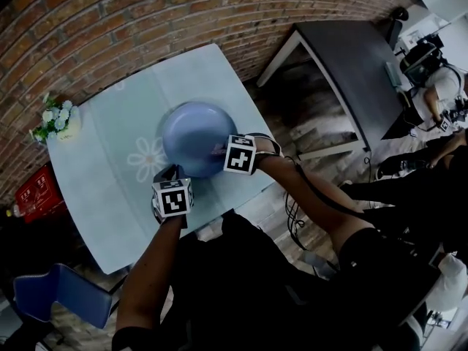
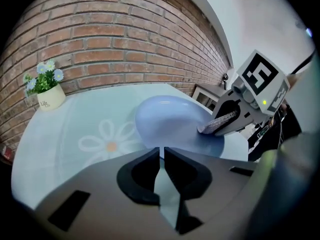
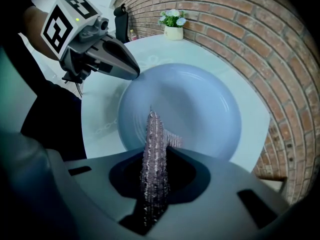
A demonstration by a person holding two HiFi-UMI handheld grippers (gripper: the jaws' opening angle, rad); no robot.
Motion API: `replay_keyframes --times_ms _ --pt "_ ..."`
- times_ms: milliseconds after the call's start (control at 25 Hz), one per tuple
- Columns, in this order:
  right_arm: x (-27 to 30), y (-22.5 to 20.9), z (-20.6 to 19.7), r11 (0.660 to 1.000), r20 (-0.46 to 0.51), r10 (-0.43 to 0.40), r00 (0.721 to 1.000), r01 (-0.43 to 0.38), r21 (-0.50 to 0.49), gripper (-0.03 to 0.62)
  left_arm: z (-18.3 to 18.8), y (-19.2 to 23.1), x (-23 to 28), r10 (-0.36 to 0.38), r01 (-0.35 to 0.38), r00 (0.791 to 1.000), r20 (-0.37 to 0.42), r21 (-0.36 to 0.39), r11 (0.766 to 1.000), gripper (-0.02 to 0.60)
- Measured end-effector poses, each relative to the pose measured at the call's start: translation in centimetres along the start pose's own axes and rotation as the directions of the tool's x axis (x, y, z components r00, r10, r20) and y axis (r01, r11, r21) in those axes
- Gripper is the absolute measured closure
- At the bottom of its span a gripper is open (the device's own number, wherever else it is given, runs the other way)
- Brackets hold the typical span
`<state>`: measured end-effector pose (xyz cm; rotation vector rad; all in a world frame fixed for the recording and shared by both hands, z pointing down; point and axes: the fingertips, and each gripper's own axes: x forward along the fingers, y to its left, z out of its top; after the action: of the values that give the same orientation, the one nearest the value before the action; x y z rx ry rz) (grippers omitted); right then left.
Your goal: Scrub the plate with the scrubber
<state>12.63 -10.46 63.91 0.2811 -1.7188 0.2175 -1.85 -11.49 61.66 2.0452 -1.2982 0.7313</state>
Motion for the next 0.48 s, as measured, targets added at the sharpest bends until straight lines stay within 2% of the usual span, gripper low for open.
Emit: replay_keyframes --times_ms 240,480 --pt "-0.3 2.0 0.7 0.998 0.038 0.038 0.999 -0.040 0.039 0.526 0.2 -0.1 -0.5 -0.019 0.019 1.000 -0.008 -0.023 1.000 0.543" --pt "-0.5 3.1 1.0 0.998 0.059 0.055 0.997 -0.056 0.017 0.526 -0.1 -0.2 -0.7 -0.041 0.041 0.999 -0.004 -0.074 0.996 0.543"
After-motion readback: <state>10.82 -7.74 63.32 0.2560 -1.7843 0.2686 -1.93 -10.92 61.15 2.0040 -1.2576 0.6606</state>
